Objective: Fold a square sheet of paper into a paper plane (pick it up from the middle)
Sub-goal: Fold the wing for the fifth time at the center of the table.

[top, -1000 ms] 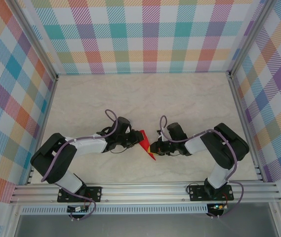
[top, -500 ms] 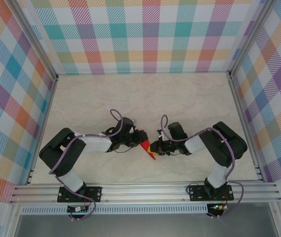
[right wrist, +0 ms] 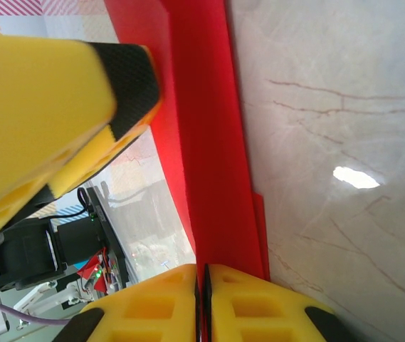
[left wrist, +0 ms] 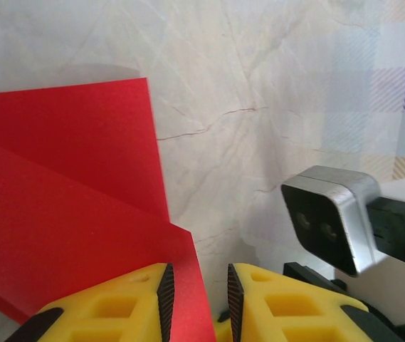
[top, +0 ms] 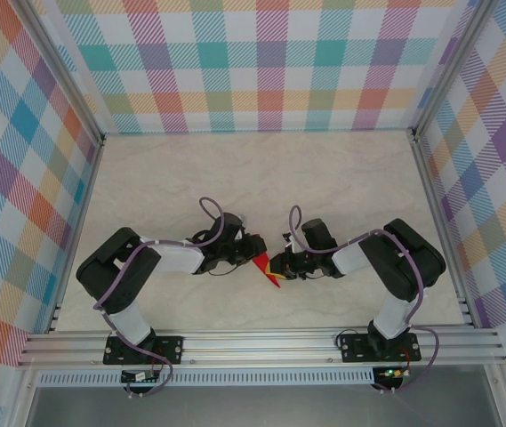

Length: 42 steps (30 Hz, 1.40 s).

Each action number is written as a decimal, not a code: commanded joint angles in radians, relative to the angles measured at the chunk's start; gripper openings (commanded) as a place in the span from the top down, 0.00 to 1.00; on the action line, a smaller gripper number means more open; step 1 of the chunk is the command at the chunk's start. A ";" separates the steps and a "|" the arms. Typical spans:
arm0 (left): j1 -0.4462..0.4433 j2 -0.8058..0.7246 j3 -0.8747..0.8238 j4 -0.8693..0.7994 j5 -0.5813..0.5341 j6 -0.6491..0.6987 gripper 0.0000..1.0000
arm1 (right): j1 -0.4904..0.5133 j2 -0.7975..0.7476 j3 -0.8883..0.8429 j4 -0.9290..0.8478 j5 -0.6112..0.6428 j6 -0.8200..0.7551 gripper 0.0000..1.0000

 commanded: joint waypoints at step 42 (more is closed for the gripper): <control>-0.042 -0.047 -0.009 0.015 -0.029 0.057 0.60 | -0.007 0.045 -0.009 -0.127 0.133 0.125 0.97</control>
